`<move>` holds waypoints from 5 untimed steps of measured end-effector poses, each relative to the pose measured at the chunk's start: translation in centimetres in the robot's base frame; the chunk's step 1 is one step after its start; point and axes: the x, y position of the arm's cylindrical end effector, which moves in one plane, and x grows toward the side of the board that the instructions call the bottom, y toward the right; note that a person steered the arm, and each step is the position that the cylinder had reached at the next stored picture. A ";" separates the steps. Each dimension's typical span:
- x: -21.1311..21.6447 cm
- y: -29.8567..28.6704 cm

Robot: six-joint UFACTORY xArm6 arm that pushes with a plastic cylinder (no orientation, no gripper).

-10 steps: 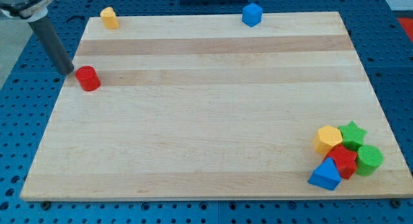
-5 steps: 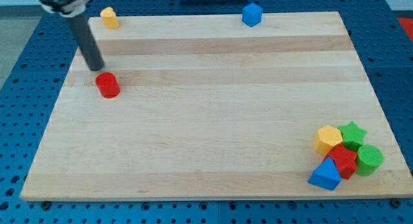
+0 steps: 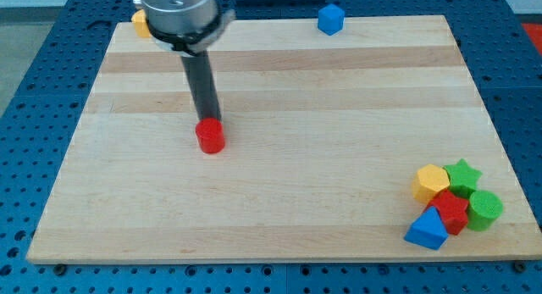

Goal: Move the red circle diagonally to the bottom left of the yellow hexagon

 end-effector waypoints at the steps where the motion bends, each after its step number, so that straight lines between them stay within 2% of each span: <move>1: 2.5 3.0; 2: 4.6 5.9; 3: 2.8 5.7; 4: -1.1 2.8; 5: -0.3 -1.9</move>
